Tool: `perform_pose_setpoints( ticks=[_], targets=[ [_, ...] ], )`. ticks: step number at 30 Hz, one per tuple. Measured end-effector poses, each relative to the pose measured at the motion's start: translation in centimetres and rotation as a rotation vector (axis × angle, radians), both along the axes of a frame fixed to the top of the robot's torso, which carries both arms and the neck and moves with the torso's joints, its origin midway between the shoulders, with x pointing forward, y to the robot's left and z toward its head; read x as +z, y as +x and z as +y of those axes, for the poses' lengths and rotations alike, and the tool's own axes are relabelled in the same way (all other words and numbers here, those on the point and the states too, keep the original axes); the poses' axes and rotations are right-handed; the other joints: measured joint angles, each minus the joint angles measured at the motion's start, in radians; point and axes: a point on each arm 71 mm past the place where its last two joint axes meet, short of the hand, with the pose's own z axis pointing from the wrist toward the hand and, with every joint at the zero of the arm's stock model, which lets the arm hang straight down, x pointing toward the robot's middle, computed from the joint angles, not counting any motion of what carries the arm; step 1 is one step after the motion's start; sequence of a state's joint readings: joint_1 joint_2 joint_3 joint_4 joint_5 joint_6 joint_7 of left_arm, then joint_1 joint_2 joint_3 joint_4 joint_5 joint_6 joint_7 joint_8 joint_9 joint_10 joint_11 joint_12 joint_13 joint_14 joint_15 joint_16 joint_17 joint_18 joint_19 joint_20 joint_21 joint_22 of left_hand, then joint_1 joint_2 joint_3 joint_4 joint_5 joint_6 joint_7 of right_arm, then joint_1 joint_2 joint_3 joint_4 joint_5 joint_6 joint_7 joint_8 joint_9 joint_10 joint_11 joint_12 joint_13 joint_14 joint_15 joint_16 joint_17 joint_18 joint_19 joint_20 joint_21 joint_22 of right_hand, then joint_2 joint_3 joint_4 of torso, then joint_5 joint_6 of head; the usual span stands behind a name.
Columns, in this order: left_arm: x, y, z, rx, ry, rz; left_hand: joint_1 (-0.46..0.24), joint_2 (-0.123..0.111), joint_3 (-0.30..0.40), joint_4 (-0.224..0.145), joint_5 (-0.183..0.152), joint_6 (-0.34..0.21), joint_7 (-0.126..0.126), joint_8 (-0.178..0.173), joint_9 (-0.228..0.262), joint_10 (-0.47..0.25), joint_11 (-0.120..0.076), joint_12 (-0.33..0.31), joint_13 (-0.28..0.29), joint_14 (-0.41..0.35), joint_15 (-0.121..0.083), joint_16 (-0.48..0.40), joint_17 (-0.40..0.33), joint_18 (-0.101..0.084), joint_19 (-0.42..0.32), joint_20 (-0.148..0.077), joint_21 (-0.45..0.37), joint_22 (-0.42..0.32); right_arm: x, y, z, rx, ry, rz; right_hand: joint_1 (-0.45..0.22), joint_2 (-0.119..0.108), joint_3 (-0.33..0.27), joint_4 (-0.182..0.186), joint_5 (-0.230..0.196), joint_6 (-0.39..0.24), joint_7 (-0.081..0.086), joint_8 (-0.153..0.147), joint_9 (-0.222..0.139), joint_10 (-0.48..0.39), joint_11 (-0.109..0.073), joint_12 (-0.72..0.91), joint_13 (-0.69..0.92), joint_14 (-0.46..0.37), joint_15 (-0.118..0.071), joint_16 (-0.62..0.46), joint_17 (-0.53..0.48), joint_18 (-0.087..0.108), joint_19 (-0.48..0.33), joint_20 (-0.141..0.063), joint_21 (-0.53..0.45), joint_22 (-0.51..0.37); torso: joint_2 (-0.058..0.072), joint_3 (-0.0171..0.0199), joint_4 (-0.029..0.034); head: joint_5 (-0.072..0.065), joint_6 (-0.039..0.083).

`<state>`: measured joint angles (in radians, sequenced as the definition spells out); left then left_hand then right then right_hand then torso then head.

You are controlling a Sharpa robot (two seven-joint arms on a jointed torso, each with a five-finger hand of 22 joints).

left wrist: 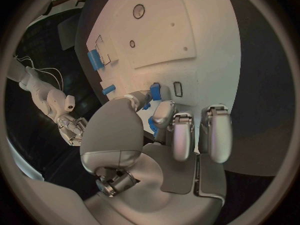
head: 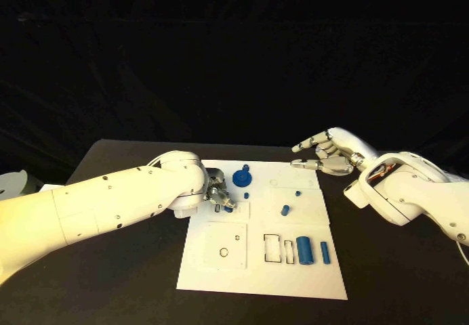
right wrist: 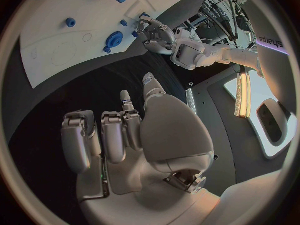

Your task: Assemble the parts on the task board

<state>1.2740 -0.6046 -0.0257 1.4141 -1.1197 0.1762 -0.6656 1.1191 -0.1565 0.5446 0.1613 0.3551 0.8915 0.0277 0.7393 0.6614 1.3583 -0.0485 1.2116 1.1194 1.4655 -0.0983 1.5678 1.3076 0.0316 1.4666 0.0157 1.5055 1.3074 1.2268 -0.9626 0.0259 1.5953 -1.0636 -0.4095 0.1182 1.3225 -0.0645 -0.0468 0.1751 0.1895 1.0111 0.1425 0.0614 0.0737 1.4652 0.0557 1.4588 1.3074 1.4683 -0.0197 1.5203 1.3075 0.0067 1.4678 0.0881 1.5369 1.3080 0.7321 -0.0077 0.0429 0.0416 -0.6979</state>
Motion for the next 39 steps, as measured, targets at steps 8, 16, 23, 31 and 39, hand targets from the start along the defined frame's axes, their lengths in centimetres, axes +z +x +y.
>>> perform_pose_setpoints(
  ticks=[8,16,23,31,39],
  targets=[
    [-0.18,0.21,-0.05,0.0,0.01,0.007,-0.056,0.017,-0.081,0.039,0.001,0.027,-0.019,0.004,0.001,0.007,0.0,0.011,0.012,0.0,0.0,0.0,0.0,0.0,-0.002,-0.002,0.0,0.0,0.0,-0.05,0.01,0.002,-0.001,0.003,0.0,0.0,0.0,0.0,0.004,0.0,0.0,0.0,0.001,0.0,0.0,-0.001,0.0,0.0,0.0,0.0,0.0,0.0,0.0,0.0,0.0,0.0,0.0,0.0004,-0.0006,0.0,-0.002],
    [-0.19,0.31,-0.12,-0.001,0.014,0.008,-0.062,0.019,-0.123,0.045,0.001,0.032,-0.017,0.0,0.001,0.011,-0.003,0.016,0.02,0.0,0.0,0.0,0.0,0.0,0.0,-0.007,0.004,0.0,-0.02,-0.11,-0.04,0.002,-0.004,0.009,0.003,0.011,-0.004,-0.004,0.016,0.0,0.0,0.0,0.001,0.0,0.0,-0.004,0.0,0.0,0.0,0.0,0.0,0.0,0.0,0.0,-0.004,0.0,0.0,0.0003,-0.0003,-0.004,-0.002],
    [-0.21,0.43,-0.19,0.0,0.018,0.009,-0.075,0.027,-0.156,0.063,0.001,0.036,-0.017,0.0,0.001,0.015,-0.007,0.023,0.027,0.001,-0.001,0.0,0.0,0.0,0.0,-0.007,0.005,0.0,-0.03,-0.16,0.0,0.003,-0.008,0.013,0.003,0.011,-0.004,-0.004,0.016,0.0,0.0,0.0,0.0,0.0,0.0,-0.008,0.0,0.0,0.0,0.0,0.0,0.0,0.0,0.0,-0.004,0.0,0.0,0.0,0.0004,-0.006,-0.003],
    [-0.24,0.62,-0.21,0.001,0.022,0.012,-0.084,0.037,-0.19,0.08,0.001,0.042,-0.016,-0.004,0.001,0.021,-0.007,0.029,0.036,0.001,-0.006,0.0,0.0,0.0,0.0,-0.007,0.005,0.0,-0.01,-0.24,0.0,0.005,-0.011,0.016,0.003,0.011,-0.004,-0.004,0.016,0.0,0.0,0.0,0.0,0.0,0.0,-0.008,0.001,0.0,0.0,0.0,0.0,0.0,0.0,0.0,-0.004,0.0,0.0,0.0,0.0006,-0.005,-0.003],
    [-0.25,0.79,-0.3,-0.001,0.026,0.018,-0.088,0.041,-0.21,0.089,0.001,0.047,-0.017,-0.005,0.001,0.025,-0.011,0.029,0.039,0.0,-0.007,0.0,0.0,0.0,0.0,-0.007,0.009,0.0,0.0,-0.28,-0.02,0.005,-0.013,0.018,0.003,0.011,-0.004,-0.004,0.016,0.0,0.0,0.0,0.0,0.0,0.0,-0.008,0.001,0.0,0.0,0.0,0.001,0.0,0.0,0.0,-0.004,0.0,0.0,-0.0005,0.0012,-0.005,-0.004]
  ],
)
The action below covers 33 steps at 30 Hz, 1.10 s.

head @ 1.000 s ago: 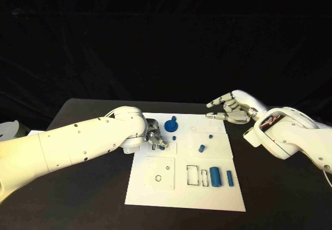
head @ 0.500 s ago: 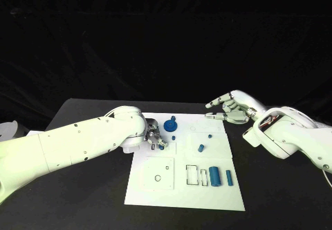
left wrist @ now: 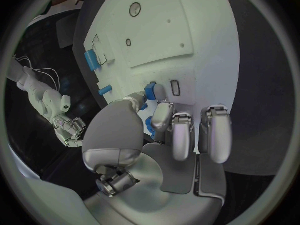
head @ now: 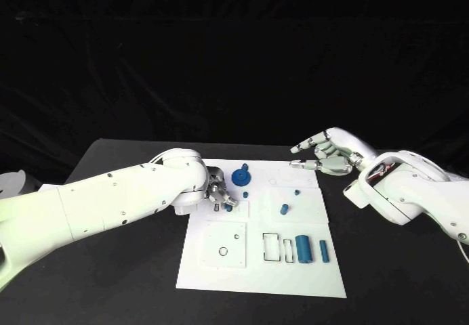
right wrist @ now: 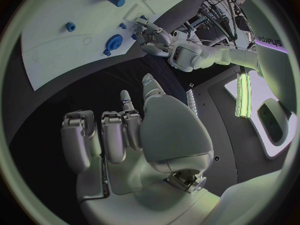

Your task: Assemble the parts on the task board

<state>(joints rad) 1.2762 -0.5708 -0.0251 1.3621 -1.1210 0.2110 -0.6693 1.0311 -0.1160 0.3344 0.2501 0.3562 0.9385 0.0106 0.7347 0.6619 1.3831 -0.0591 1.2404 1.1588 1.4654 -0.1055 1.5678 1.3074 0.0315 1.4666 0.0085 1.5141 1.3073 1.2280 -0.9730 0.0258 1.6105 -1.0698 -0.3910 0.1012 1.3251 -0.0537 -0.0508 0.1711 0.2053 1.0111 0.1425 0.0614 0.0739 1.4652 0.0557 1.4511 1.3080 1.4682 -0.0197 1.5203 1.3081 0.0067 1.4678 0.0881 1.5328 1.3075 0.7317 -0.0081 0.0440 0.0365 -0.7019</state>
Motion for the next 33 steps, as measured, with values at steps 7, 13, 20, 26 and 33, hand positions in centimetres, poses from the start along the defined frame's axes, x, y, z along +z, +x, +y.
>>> perform_pose_setpoints(
  ticks=[7,13,20,26,33],
  targets=[
    [0.0,0.05,-0.01,-0.001,0.002,0.003,0.0,0.0,-0.028,0.009,0.0,0.001,0.001,0.0,0.001,0.004,0.003,0.0,0.001,0.0,0.0,0.0,0.0,0.0,0.0,0.0,0.0,0.0,-0.01,-0.01,-0.02,0.0,-0.001,0.001,0.0,0.0,0.0,0.0,0.0,0.0,0.0,0.0,0.0,0.0,0.0,0.0,0.0,0.0,0.0,-0.004,0.0,0.0,0.0,0.0,0.0,0.0,0.0,-0.0002,-0.0001,0.0,-0.001],
    [-0.01,0.1,-0.01,-0.001,0.003,0.004,-0.007,0.001,-0.058,0.019,0.0,0.005,-0.002,0.001,0.001,0.004,0.003,0.0,0.001,0.0,0.0,0.0,0.0,0.0,0.0,0.0,0.0,0.0,-0.02,0.0,0.02,0.002,-0.002,0.002,0.0,0.0,-0.003,0.003,0.0,0.0,0.0,0.0,0.0,0.0,0.0,0.0,0.0,0.0,0.0,-0.004,0.0,0.0,0.0,0.0,0.0,0.0,0.0,-0.0003,0.0,-0.002,-0.001],
    [-0.04,0.16,0.09,0.004,-0.003,0.008,-0.049,0.017,-0.168,0.04,-0.252,0.009,-0.002,-0.008,0.003,0.004,0.003,0.0,0.0,0.0,0.0,0.0,0.0,0.0,-0.002,-0.002,0.0,0.0,-0.04,0.06,0.0,-0.001,-0.003,0.003,0.0,0.0,-0.008,0.003,0.0,0.0,0.0,0.0,0.0,0.0,0.0,-0.012,0.0,0.0,0.0,-0.01,0.0,0.0,0.0,0.0,-0.009,0.0,0.0,-0.0003,0.0,-0.002,0.002],
    [-0.07,0.24,0.21,0.011,-0.01,0.015,-0.052,0.021,-0.182,0.041,-0.262,0.011,-0.004,-0.008,0.004,0.004,0.003,0.0,0.0,0.0,0.0,0.0,0.001,0.0,-0.002,-0.002,0.0,0.0,-0.07,0.12,-0.06,-0.005,-0.004,0.003,0.0,0.0,-0.008,0.003,0.018,0.0,0.0,0.0,0.0,0.0,0.0,-0.017,0.0,0.0,0.0,-0.015,0.0,0.0,0.0,0.0,-0.013,0.001,-0.001,-0.0007,-0.0009,-0.002,0.002],
    [-0.05,0.2,0.35,0.016,-0.019,0.018,-0.052,0.021,-0.187,0.041,-0.261,0.014,-0.004,-0.008,0.004,0.004,0.003,0.0,0.0,0.0,0.0,0.0,0.001,0.0,-0.002,-0.002,0.0,0.0,-0.1,0.2,-0.12,-0.009,-0.005,0.004,0.0,0.0,-0.008,0.003,0.023,0.0,0.0,0.0,0.0,0.0,0.0,-0.017,0.0,0.0,0.0,-0.015,0.0,0.0,0.0,0.0,-0.013,0.001,-0.001,-0.0012,-0.0005,-0.003,0.002]
  ],
)
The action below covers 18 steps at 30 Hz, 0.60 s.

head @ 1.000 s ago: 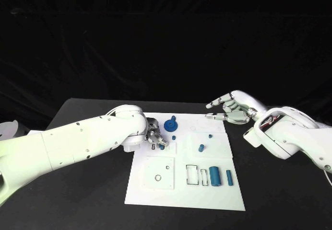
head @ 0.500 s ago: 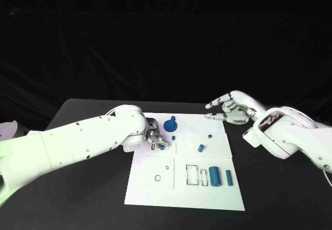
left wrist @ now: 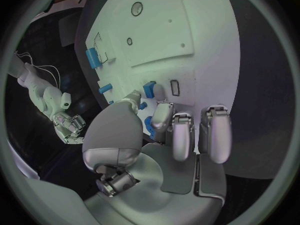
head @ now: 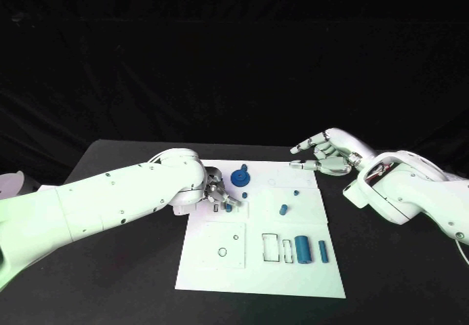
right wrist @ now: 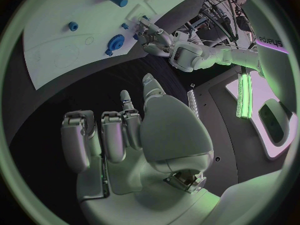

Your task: Assemble the parts on the task board

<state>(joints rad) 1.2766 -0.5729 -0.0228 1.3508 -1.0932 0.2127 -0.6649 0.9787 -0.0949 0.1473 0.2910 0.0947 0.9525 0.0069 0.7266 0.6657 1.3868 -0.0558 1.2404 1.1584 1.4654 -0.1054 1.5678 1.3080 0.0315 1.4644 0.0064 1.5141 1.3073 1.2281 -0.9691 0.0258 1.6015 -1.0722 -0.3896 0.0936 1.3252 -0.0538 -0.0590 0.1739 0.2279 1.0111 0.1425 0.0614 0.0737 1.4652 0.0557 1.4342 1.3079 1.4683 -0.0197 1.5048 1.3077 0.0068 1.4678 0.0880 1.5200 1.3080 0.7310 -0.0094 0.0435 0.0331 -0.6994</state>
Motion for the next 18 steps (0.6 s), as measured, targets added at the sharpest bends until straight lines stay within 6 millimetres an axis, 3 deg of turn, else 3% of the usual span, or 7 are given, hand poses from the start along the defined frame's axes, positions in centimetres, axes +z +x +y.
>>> perform_pose_setpoints(
  ticks=[3,7,13,18],
  targets=[
    [0.1,-0.2,0.2,0.002,-0.008,0.001,0.0,0.0,-0.006,0.0,0.0,-0.001,0.0,-0.013,0.0,0.0,0.0,-0.004,-0.007,0.0,0.0,0.0,0.0,0.0,0.0,0.0,0.0,0.0,0.0,0.1,0.0,-0.002,0.0,0.0,0.0,0.0,0.0,0.0,0.001,0.0,0.0,0.0,0.0,0.0,0.0,0.0,0.0,0.0,0.0,0.0,0.0,0.0,0.0,0.0,0.0,0.0,0.0,-0.0001,0.0003,-0.001,0.001],
    [0.5,-0.2,0.7,0.02,-0.029,0.0,0.0,0.0,-0.051,-0.001,0.0,-0.038,0.016,-0.026,-0.002,-0.046,0.009,-0.073,-0.086,0.0,0.0,0.0,0.0,0.0,0.0,0.0,-0.014,0.0,-0.1,0.2,-0.2,-0.007,-0.002,-0.001,0.0,0.0,-0.003,0.003,0.001,0.0,0.0,0.0,0.0,0.0,0.0,-0.004,0.0,0.0,0.0,0.0,0.0,0.0,0.0,0.0,0.0,0.0,0.0,0.0002,0.0005,-0.001,0.002],
    [3.0,0.6,1.2,0.054,-0.078,-0.035,0.002,0.002,-0.109,0.001,-0.01,-0.06,0.027,-0.039,-0.006,-0.065,0.025,-0.094,-0.12,0.0,0.007,0.0,0.0,0.0,0.001,0.001,-0.024,0.0,-0.2,0.4,-0.4,-0.017,-0.005,-0.001,0.0,0.0,-0.006,0.0,0.001,0.0,0.0,0.0,0.0,0.0,0.0,-0.004,0.0,0.0,0.0,0.0,0.0,0.0,0.0,0.0,-0.004,0.0,-0.001,0.0003,-0.0001,-0.001,0.009],
    [5.0,1.8,2.4,0.085,-0.086,-0.056,0.094,-0.01,-0.155,-0.003,-0.011,-0.072,0.039,-0.051,-0.01,-0.099,0.031,-0.128,-0.16,0.001,0.015,0.0,0.0,0.0,0.001,0.012,-0.039,0.0,-0.3,0.5,-0.5,-0.021,-0.007,0.001,0.0,0.0,-0.006,0.0,0.001,0.0,0.0,0.0,0.0,0.0,0.0,-0.004,0.0,0.0,0.0,0.0,0.0,0.0,0.0,0.0,-0.004,0.0,0.0,0.0006,-0.0001,-0.001,0.01]
  ],
)
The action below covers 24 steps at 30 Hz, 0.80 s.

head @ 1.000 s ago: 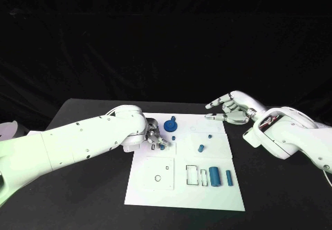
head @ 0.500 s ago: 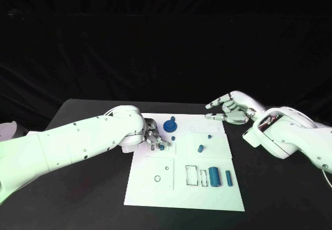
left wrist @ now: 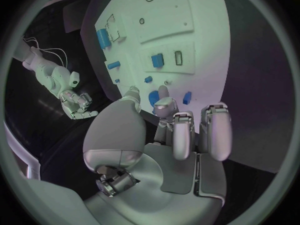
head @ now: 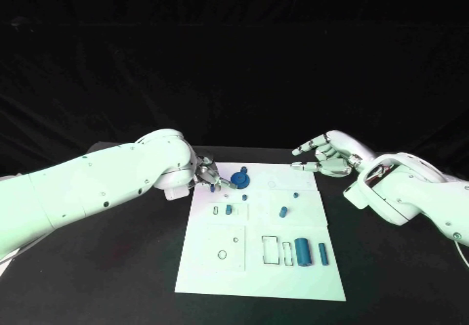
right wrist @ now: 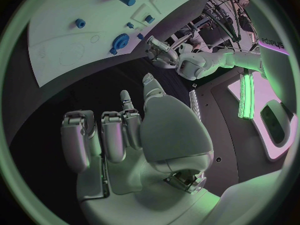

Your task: Assemble the parts on the task board

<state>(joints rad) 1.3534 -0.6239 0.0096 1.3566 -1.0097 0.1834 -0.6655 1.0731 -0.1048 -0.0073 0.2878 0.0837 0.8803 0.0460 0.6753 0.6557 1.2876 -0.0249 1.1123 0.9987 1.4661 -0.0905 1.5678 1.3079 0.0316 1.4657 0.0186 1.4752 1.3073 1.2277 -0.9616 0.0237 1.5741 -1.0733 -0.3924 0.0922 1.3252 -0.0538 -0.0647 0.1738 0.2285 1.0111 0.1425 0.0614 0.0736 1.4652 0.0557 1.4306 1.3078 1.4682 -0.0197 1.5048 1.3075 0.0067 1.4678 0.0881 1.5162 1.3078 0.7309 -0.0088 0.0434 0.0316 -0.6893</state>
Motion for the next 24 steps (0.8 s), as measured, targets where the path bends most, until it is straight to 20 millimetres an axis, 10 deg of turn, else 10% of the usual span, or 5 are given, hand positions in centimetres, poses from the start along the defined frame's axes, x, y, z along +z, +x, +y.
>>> perform_pose_setpoints(
  ticks=[11,24],
  targets=[
    [1.0,2.8,1.8,0.066,0.007,0.004,0.056,0.041,-0.04,0.002,0.0,-0.061,0.032,-0.098,-0.07,-0.015,0.027,-0.001,-0.008,0.001,0.023,0.0,0.0,0.0,-0.001,0.02,-0.008,0.001,-0.1,0.2,0.0,-0.005,-0.002,0.002,0.0,0.0,-0.004,0.004,0.004,0.0,0.0,0.0,0.0,0.0,0.0,0.0,0.0,0.0,0.0,0.0,0.0,0.0,0.0,0.0,0.0,0.0,0.002,-0.0007,0.0016,-0.004,0.0],
    [0.1,4.8,0.5,0.018,0.05,0.043,0.089,0.069,-0.06,0.002,0.005,-0.001,0.021,-0.099,-0.093,-0.009,0.021,0.032,0.016,0.003,0.025,0.0,0.0,0.0,0.001,0.022,0.0,0.001,-0.3,0.4,0.0,-0.01,-0.003,0.003,0.0,0.0,-0.004,0.004,0.004,0.0,0.0,0.0,0.0,0.0,0.0,0.0,0.0,0.0,0.0,0.0,0.0,0.0,0.0,0.0,0.0,0.0,0.004,-0.0018,-0.0009,0.003,0.001]
  ],
)
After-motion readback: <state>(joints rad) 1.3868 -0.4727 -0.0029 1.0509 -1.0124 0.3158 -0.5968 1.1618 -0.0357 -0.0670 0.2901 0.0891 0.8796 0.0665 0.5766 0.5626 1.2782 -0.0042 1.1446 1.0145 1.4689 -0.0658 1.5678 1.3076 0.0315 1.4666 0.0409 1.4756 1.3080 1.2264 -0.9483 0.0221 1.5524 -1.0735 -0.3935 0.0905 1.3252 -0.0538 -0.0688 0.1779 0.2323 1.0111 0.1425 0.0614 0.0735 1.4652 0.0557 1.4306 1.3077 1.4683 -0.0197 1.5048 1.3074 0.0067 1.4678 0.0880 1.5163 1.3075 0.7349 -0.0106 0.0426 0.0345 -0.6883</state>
